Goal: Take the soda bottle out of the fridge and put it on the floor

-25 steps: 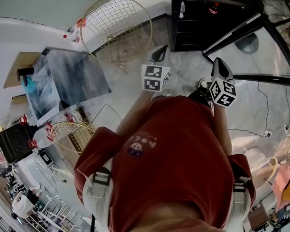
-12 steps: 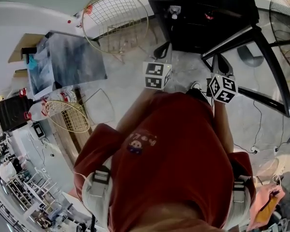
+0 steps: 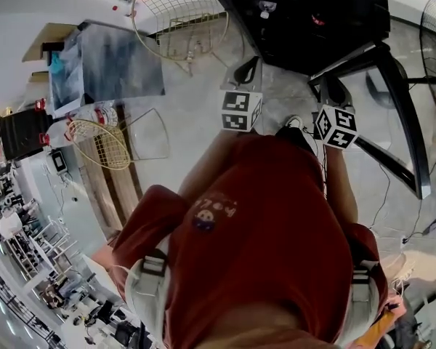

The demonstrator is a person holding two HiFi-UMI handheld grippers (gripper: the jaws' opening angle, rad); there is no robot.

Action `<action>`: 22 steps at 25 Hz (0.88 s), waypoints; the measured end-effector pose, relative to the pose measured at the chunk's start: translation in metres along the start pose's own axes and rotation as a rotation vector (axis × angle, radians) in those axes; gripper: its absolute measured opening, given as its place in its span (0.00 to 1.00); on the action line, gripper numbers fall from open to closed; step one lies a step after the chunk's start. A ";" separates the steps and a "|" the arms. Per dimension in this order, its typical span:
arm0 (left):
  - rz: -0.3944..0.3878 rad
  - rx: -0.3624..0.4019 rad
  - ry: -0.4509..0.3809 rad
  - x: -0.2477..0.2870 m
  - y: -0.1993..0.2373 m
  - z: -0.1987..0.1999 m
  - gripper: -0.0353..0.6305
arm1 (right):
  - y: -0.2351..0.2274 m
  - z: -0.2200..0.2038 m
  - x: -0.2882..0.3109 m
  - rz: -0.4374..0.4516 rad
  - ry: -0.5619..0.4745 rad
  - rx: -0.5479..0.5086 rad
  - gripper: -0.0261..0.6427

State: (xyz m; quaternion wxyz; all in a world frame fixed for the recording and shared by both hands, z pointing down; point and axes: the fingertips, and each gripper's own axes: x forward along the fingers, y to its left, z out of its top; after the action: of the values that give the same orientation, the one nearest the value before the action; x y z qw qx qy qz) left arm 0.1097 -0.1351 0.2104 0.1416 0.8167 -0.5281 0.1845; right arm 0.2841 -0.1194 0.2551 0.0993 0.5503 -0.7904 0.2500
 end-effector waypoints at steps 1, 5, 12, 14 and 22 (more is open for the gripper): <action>-0.001 0.001 -0.005 -0.001 0.001 0.000 0.05 | 0.001 -0.001 0.002 0.007 0.006 -0.014 0.04; -0.014 -0.007 -0.016 -0.010 0.017 -0.004 0.05 | 0.016 -0.004 0.010 -0.006 0.014 -0.050 0.04; -0.068 -0.001 -0.019 -0.012 0.037 -0.008 0.05 | 0.037 -0.001 0.010 -0.069 -0.008 -0.029 0.04; -0.086 0.001 -0.020 -0.011 0.040 -0.008 0.05 | 0.041 -0.001 0.010 -0.083 -0.013 -0.020 0.04; -0.131 0.010 -0.022 -0.011 0.039 -0.007 0.05 | 0.048 0.005 0.005 -0.123 -0.062 -0.022 0.04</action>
State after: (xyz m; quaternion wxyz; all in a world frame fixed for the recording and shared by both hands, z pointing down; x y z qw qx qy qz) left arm 0.0691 -0.1390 0.2135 0.1434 0.8522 -0.4742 0.1684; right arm 0.2391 -0.1134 0.2390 0.0958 0.6044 -0.7605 0.2174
